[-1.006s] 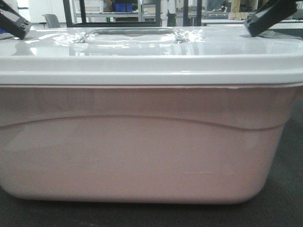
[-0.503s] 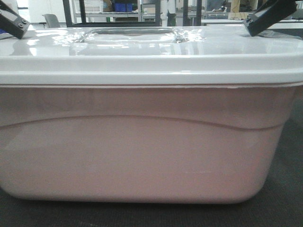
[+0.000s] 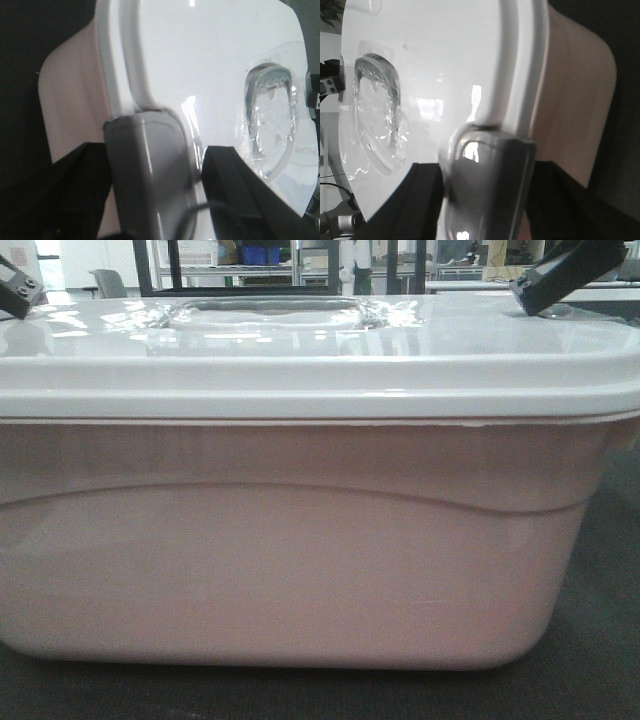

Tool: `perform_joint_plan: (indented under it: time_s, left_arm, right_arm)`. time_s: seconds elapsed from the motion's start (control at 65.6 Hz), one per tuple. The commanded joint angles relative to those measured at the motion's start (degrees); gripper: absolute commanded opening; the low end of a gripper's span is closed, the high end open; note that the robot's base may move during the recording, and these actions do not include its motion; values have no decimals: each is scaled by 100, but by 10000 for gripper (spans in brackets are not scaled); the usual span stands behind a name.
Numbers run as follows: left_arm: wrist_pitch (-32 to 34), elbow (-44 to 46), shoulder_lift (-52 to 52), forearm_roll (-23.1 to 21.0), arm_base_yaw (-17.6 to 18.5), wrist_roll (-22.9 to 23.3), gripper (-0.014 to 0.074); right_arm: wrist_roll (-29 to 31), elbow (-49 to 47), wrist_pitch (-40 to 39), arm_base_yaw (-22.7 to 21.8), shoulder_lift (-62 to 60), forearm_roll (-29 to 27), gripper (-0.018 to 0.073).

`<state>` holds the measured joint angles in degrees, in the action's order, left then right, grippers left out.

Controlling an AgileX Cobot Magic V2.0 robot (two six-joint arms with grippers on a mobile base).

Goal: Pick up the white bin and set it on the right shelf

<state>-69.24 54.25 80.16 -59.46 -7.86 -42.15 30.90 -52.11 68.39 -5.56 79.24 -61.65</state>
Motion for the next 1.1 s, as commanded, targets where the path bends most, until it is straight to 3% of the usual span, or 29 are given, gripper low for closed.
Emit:
perform_joint_plan:
  time_s: [0.0,0.533,0.747,1.082]
  left_arm:
    - [-617,135,-200,-354,49,-13,292]
    - [-617,135,-200,-309,57,-23,288]
    - [-617,135,-200,-306,200,-35,190]
    - [-617,135,-200,-316,192,-55,187]
  right_arm:
    - [79,-131,241,-8,-149,-444,435]
    - [79,-131,176,-8,-149,-451,362]
    - [79,-131,181,-8,-149,-457,362]
    - [224,-131,196,-8,-149,-735,362]
